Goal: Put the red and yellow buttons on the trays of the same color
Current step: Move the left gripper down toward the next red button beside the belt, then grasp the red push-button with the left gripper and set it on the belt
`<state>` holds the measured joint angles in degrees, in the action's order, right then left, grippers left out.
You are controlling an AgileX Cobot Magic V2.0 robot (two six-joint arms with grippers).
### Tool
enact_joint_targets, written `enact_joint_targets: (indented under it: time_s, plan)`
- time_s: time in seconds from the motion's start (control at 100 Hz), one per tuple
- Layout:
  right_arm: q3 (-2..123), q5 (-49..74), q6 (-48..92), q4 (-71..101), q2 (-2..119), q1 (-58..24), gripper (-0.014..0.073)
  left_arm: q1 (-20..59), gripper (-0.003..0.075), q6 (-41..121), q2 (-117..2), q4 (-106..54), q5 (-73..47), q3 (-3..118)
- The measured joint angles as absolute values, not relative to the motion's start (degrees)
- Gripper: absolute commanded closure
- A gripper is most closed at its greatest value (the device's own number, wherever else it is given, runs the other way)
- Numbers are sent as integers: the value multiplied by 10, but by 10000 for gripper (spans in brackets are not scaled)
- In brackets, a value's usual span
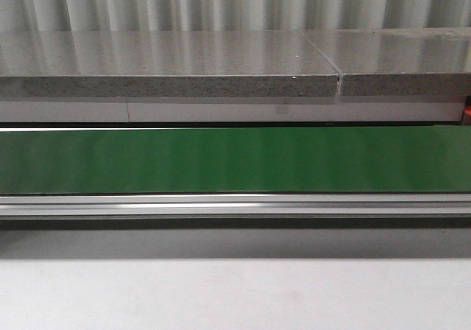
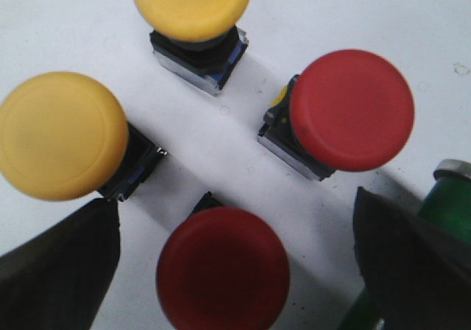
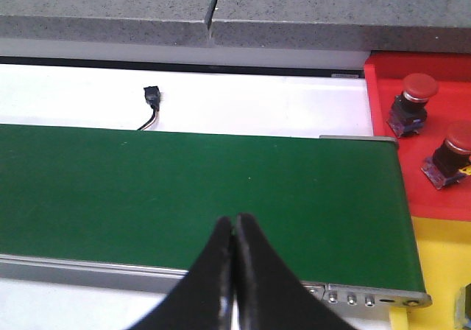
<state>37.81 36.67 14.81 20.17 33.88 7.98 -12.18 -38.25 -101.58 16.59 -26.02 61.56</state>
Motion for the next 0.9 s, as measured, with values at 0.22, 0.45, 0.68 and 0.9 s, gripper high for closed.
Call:
enact_joint_targets:
  time_s: [0.22, 0.45, 0.68, 0.9]
  plan:
    - [378, 367, 148, 202, 339, 80, 713, -122, 414, -382, -1016, 166, -260, 616]
    - [378, 367, 148, 202, 339, 80, 713, -122, 727, -382, -1017, 166, -261, 616]
    - [378, 367, 148, 202, 339, 80, 713, -122, 740, -380, -994, 166, -295, 617]
    - [378, 367, 148, 202, 339, 80, 713, -122, 740, -354, -901, 158, -320, 617]
